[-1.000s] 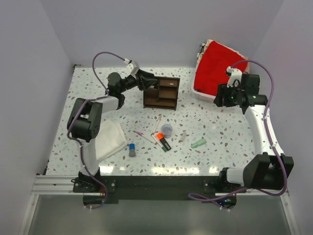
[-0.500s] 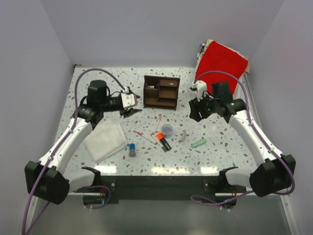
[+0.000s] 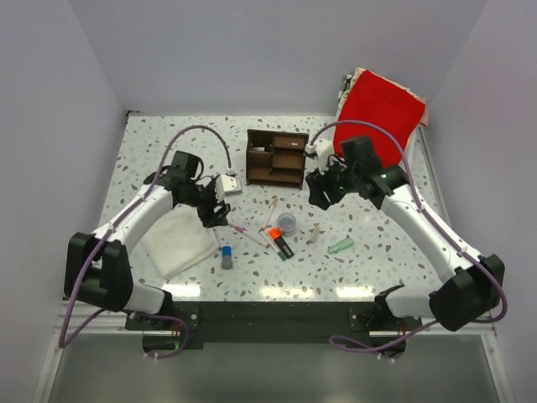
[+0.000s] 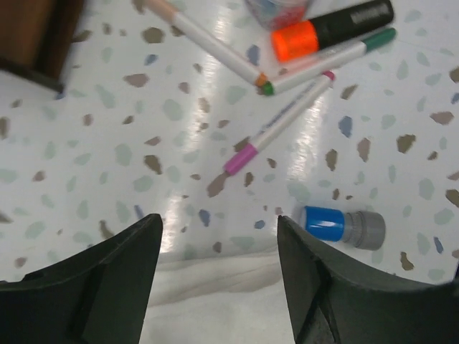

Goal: Sort the stationery into containers
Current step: Pick up the pen from the center of the board.

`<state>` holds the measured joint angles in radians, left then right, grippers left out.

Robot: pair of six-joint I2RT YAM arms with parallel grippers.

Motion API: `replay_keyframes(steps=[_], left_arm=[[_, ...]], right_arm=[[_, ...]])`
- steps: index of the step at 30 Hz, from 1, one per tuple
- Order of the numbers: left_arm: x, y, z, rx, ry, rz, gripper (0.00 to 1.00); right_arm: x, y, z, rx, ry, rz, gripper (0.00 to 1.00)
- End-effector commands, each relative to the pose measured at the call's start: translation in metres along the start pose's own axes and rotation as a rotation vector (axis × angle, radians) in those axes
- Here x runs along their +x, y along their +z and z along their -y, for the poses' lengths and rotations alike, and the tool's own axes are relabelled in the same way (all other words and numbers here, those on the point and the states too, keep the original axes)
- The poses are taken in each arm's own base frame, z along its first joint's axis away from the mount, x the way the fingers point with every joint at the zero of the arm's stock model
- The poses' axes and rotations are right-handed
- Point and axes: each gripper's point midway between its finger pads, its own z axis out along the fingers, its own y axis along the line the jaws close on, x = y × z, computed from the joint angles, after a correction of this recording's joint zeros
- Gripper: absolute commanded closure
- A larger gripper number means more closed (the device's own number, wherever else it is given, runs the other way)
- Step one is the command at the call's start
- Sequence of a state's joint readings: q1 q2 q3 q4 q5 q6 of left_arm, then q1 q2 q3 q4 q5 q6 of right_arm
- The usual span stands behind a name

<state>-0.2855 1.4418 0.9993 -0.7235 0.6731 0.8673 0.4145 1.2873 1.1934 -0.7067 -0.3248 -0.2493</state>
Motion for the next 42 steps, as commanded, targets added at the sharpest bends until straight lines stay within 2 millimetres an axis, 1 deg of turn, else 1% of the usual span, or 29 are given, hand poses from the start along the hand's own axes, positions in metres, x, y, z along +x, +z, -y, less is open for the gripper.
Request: replay_keyframes(steps=[1,2,3,4,5,6,7,8,9,10,11,12,13,14,15,16,18,19,21,22,24,25,30,36,42], left_arm=[[-0.027,-0.050,-0.054,-0.371,-0.190,0.153,0.26],[-0.044,-0.070,-0.070,-0.501,-0.168,0.219,0.25],[-0.042,-0.082,-0.081,-0.600,-0.211,0.231,0.24],[-0.029,-0.103,-0.098,-0.769,-0.331,0.216,0.19],[-0.033,-0.124,-0.107,-0.865,-0.360,0.250,0.18],[-0.029,-0.136,-0.111,-0.922,-0.397,0.257,0.18],[-0.023,-0.159,-0.119,-0.999,-0.462,0.277,0.18],[-0.019,-0.175,-0.120,-1.046,-0.497,0.296,0.17],[-0.015,-0.188,-0.122,-1.090,-0.537,0.311,0.14],[-0.007,-0.207,-0.125,-1.146,-0.604,0.342,0.13],[0.002,-0.225,-0.125,-1.190,-0.639,0.360,0.13],[0.005,-0.235,-0.124,-1.212,-0.662,0.377,0.12],[0.014,-0.251,-0.124,-1.249,-0.702,0.398,0.12],[0.017,-0.257,-0.122,-1.263,-0.717,0.402,0.11],[0.020,-0.262,-0.120,-1.274,-0.731,0.403,0.11],[0.025,-0.266,-0.118,-1.296,-0.751,0.387,0.11],[0.029,-0.269,-0.115,-1.312,-0.763,0.373,0.10],[0.032,-0.268,-0.113,-1.322,-0.770,0.365,0.10],[0.035,-0.268,-0.111,-1.332,-0.772,0.357,0.10],[0.037,-0.267,-0.111,-1.330,-0.773,0.351,0.10],[0.037,-0.267,-0.111,-1.329,-0.768,0.346,0.10],[0.037,-0.266,-0.112,-1.330,-0.765,0.346,0.10],[0.037,-0.268,-0.117,-1.339,-0.735,0.341,0.10],[0.035,-0.269,-0.122,-1.347,-0.716,0.348,0.09],[0.038,-0.265,-0.122,-1.339,-0.725,0.344,0.09]], right_arm=[[-0.038,0.028,-0.021,-0.035,-0.045,-0.001,0.44],[-0.044,0.040,-0.039,-0.069,-0.070,0.000,0.44],[-0.045,0.049,-0.045,-0.070,-0.080,-0.011,0.44],[-0.050,0.056,-0.054,-0.083,-0.093,-0.008,0.44],[-0.046,0.078,-0.071,-0.115,-0.083,-0.039,0.44],[-0.050,0.086,-0.079,-0.134,-0.074,-0.040,0.45],[-0.048,0.096,-0.086,-0.152,-0.056,-0.057,0.45],[-0.039,0.114,-0.098,-0.178,-0.033,-0.102,0.46],[-0.041,0.121,-0.105,-0.197,-0.034,-0.108,0.48],[-0.039,0.128,-0.109,-0.206,-0.038,-0.122,0.48],[-0.036,0.134,-0.121,-0.223,-0.078,-0.136,0.49],[-0.031,0.148,-0.123,-0.224,-0.093,-0.165,0.49],[-0.029,0.155,-0.125,-0.219,-0.112,-0.179,0.50],[-0.025,0.161,-0.131,-0.227,-0.134,-0.198,0.50],[-0.025,0.172,-0.133,-0.225,-0.139,-0.209,0.50],[-0.024,0.178,-0.134,-0.220,-0.145,-0.217,0.50],[-0.022,0.191,-0.137,-0.207,-0.168,-0.226,0.50],[-0.021,0.194,-0.141,-0.203,-0.186,-0.227,0.50],[-0.021,0.202,-0.142,-0.195,-0.219,-0.231,0.50],[-0.016,0.208,-0.141,-0.188,-0.224,-0.246,0.50],[-0.017,0.213,-0.141,-0.185,-0.240,-0.247,0.50],[-0.014,0.217,-0.141,-0.187,-0.250,-0.252,0.50],[-0.008,0.225,-0.139,-0.181,-0.289,-0.267,0.50],[0.006,0.228,-0.147,-0.189,-0.324,-0.296,0.51],[0.011,0.229,-0.157,-0.198,-0.342,-0.295,0.51]])
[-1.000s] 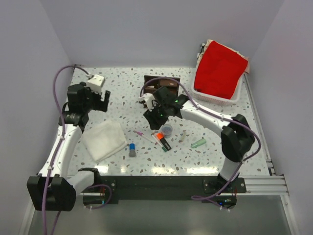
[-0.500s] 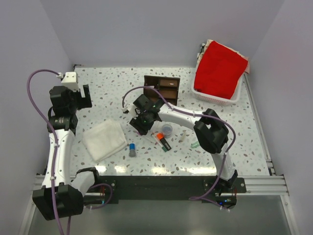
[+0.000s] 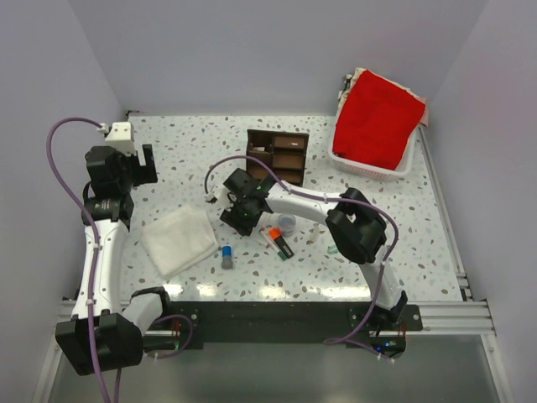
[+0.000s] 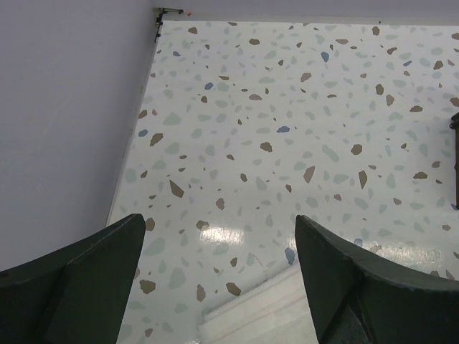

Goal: Sort the stationery into containers
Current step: Pick up the pen from the center of the board.

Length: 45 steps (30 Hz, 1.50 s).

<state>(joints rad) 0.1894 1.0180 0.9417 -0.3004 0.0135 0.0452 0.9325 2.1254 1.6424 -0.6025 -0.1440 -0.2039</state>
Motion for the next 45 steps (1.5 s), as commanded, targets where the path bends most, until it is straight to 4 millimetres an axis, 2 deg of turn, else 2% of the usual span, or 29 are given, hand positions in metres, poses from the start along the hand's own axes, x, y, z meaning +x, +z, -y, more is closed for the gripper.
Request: replay_keyframes(steps=[1,13,19,26,29,30,32,34,35,37,38,39,40,41,42,44,45], left_arm=[[-0.013,0.002,-0.002,-0.012,0.008,0.052,0.09],[-0.011,-0.001,-0.002,-0.012,-0.008,0.048,0.09],[-0.005,0.000,0.000,-0.005,-0.018,0.034,0.10],[-0.002,0.000,0.004,0.013,-0.029,0.026,0.11],[0.000,0.000,0.004,0.016,-0.025,0.022,0.11],[-0.001,0.000,0.005,0.019,-0.023,0.024,0.11],[-0.001,0.000,0.006,0.025,-0.022,0.024,0.12],[-0.003,-0.001,0.006,0.028,-0.018,0.023,0.12],[-0.003,0.000,0.007,0.034,-0.015,0.021,0.12],[-0.008,-0.001,0.009,0.049,0.004,0.025,0.12],[-0.011,0.000,0.010,0.058,0.012,0.032,0.13],[-0.015,0.001,0.010,0.066,0.028,0.041,0.13],[-0.018,0.001,0.014,0.089,0.036,0.050,0.13],[-0.019,0.003,0.016,0.101,0.041,0.054,0.14],[-0.022,0.005,0.017,0.114,0.048,0.063,0.14],[-0.026,0.006,0.027,0.171,0.050,0.078,0.14],[-0.027,0.009,0.031,0.193,0.047,0.087,0.14]], right_arm=[[-0.010,0.002,-0.006,0.011,-0.042,0.031,0.51],[0.007,0.017,-0.009,0.024,0.008,-0.012,0.55],[0.017,0.027,-0.005,0.034,-0.009,-0.043,0.61],[0.046,0.039,-0.014,0.050,-0.049,-0.126,0.79],[0.061,0.044,-0.025,0.067,-0.082,-0.156,0.85],[0.063,0.046,-0.028,0.066,-0.091,-0.159,0.86],[0.065,0.048,-0.037,0.054,-0.092,-0.159,0.97],[0.056,0.044,-0.040,0.047,-0.091,-0.138,1.00],[0.036,0.031,-0.039,0.053,-0.099,-0.090,1.00],[0.013,0.011,-0.031,0.048,-0.084,-0.027,1.00],[-0.017,-0.013,-0.027,0.049,-0.074,0.060,1.00],[-0.032,-0.028,-0.021,0.050,-0.061,0.105,1.00],[-0.041,-0.042,-0.009,0.050,-0.032,0.136,1.00],[-0.066,-0.071,0.000,0.055,-0.025,0.220,1.00],[-0.073,-0.087,0.022,0.074,0.014,0.265,1.00],[-0.100,-0.122,0.046,0.084,0.068,0.393,1.00],[-0.105,-0.144,0.073,0.112,0.110,0.446,1.00]])
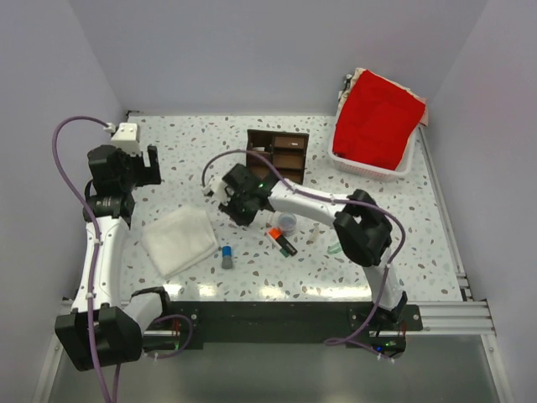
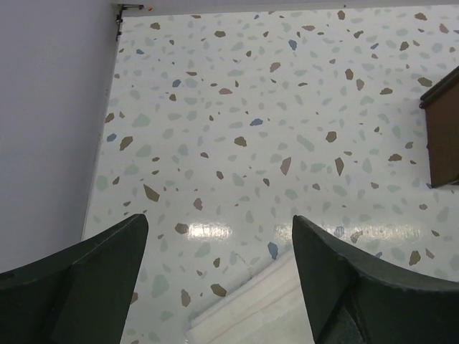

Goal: Sort the stationery into containers
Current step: Pick up the pen from the center of the board, then place the pen in the storage box.

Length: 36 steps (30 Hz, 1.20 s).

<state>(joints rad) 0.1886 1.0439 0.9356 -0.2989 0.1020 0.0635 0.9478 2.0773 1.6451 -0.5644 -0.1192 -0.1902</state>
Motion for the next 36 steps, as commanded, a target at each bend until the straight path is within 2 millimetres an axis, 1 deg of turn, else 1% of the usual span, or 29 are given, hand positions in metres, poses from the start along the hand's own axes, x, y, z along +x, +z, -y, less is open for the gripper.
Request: replay_keyframes(steps=[1,2,3,4,5,6,7,8,9,11,12,13,14,15,16,17,19,20,22,23,24,26,28,29,31,33,34,35,36], left_arm=[[-0.036,0.004,0.027,0.168,0.039,0.115,0.14],[-0.037,0.004,0.037,0.231,0.070,0.127,0.15],[-0.032,0.006,0.046,0.291,0.086,0.109,0.16],[-0.032,0.006,0.057,0.346,0.090,0.111,0.17],[-0.034,0.007,0.065,0.365,0.097,0.112,0.17],[-0.032,0.009,0.070,0.388,0.101,0.108,0.16],[-0.033,0.010,0.075,0.410,0.105,0.110,0.16],[-0.036,0.009,0.081,0.435,0.110,0.119,0.15],[-0.037,0.010,0.088,0.474,0.113,0.121,0.15],[-0.044,0.009,0.094,0.510,0.122,0.131,0.15],[-0.041,0.012,0.098,0.535,0.121,0.118,0.15],[-0.042,0.013,0.098,0.535,0.124,0.114,0.15],[-0.045,0.015,0.097,0.534,0.147,0.119,0.15],[-0.040,0.020,0.096,0.535,0.149,0.092,0.16],[-0.039,0.022,0.094,0.530,0.159,0.084,0.16],[-0.043,0.024,0.093,0.528,0.182,0.089,0.16],[-0.039,0.030,0.092,0.530,0.190,0.064,0.16],[-0.043,0.031,0.092,0.531,0.207,0.070,0.16],[-0.038,0.038,0.089,0.521,0.207,0.046,0.16],[-0.040,0.040,0.088,0.517,0.216,0.044,0.16],[-0.035,0.045,0.086,0.512,0.216,0.024,0.16],[-0.037,0.049,0.085,0.509,0.231,0.021,0.16],[-0.034,0.054,0.083,0.506,0.233,0.001,0.16],[-0.036,0.055,0.083,0.504,0.236,0.003,0.16],[-0.033,0.057,0.083,0.509,0.236,-0.014,0.16],[-0.027,0.059,0.087,0.527,0.236,-0.033,0.16],[-0.026,0.060,0.088,0.528,0.243,-0.037,0.16],[-0.025,0.059,0.092,0.541,0.259,-0.044,0.16],[-0.023,0.062,0.092,0.539,0.263,-0.052,0.16]], right_arm=[[-0.102,-0.133,0.095,0.102,0.135,0.427,1.00],[-0.114,-0.149,0.101,0.077,0.123,0.498,1.00],[-0.121,-0.176,0.127,0.111,0.129,0.581,1.00],[-0.141,-0.197,0.144,0.151,0.093,0.692,1.00],[-0.150,-0.213,0.154,0.170,0.077,0.747,1.00],[-0.151,-0.227,0.173,0.202,0.079,0.789,1.00],[-0.164,-0.243,0.183,0.230,0.071,0.873,1.00],[-0.162,-0.242,0.190,0.238,0.082,0.893,1.00],[-0.168,-0.253,0.200,0.262,0.066,0.960,1.00],[-0.167,-0.245,0.204,0.249,0.087,0.986,1.00],[-0.167,-0.244,0.205,0.237,0.090,1.001,1.00],[-0.172,-0.245,0.208,0.236,0.093,1.037,1.00],[-0.170,-0.239,0.208,0.218,0.125,1.043,1.00],[-0.171,-0.237,0.208,0.213,0.130,1.055,1.00],[-0.175,-0.240,0.209,0.213,0.124,1.093,1.00],[-0.171,-0.230,0.210,0.208,0.127,1.088,1.00],[-0.174,-0.231,0.211,0.214,0.110,1.128,1.00],[-0.171,-0.223,0.213,0.212,0.115,1.125,1.00],[-0.173,-0.221,0.216,0.216,0.107,1.155,1.00],[-0.171,-0.218,0.217,0.219,0.108,1.157,1.00],[-0.172,-0.213,0.219,0.219,0.106,1.168,1.00],[-0.172,-0.208,0.222,0.219,0.117,1.176,1.00],[-0.172,-0.198,0.226,0.214,0.123,1.184,1.00],[-0.173,-0.198,0.229,0.218,0.124,1.191,1.00],[-0.173,-0.187,0.234,0.218,0.135,1.196,1.00],[-0.177,-0.186,0.237,0.226,0.139,1.222,1.00],[-0.175,-0.176,0.240,0.225,0.147,1.216,1.00],[-0.175,-0.172,0.242,0.228,0.152,1.216,1.00],[-0.175,-0.169,0.245,0.235,0.150,1.220,1.00]])
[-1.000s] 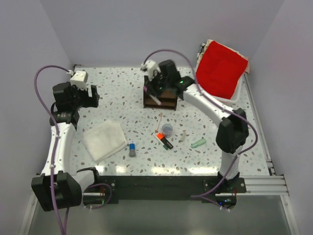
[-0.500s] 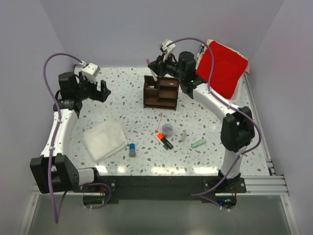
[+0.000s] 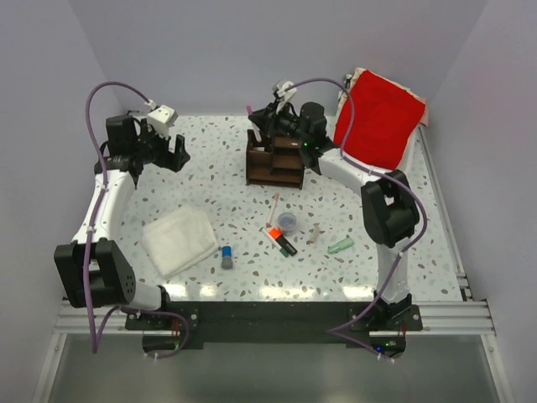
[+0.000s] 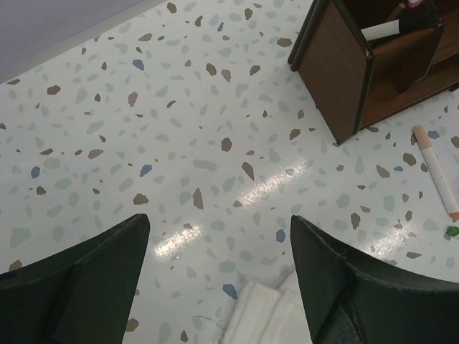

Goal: Sort the stationery into containers
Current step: Place the pen in the storage box.

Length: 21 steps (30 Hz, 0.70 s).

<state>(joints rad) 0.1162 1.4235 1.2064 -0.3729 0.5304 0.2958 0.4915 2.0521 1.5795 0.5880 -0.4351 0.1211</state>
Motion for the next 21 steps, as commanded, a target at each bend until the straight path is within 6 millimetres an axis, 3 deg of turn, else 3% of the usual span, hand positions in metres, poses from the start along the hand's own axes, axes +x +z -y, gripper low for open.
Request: replay_keyframes(steps=[1,10,17,21], left_arm=[[-0.013,0.003,0.003,0.016,0.067,0.002,0.16],[-0.011,0.015,0.007,0.032,0.084,-0.020,0.16],[-0.013,0.019,0.010,0.046,0.078,-0.006,0.16],[-0.015,0.018,0.011,0.048,0.075,0.008,0.16]], right_arm=[[-0.022,0.015,0.009,0.018,-0.042,0.125,1.00],[-0.002,0.020,0.020,0.041,-0.088,0.110,1.00],[0.002,0.010,0.016,0.058,-0.075,0.095,0.64],[-0.002,0.000,0.016,0.081,-0.095,0.080,0.60]])
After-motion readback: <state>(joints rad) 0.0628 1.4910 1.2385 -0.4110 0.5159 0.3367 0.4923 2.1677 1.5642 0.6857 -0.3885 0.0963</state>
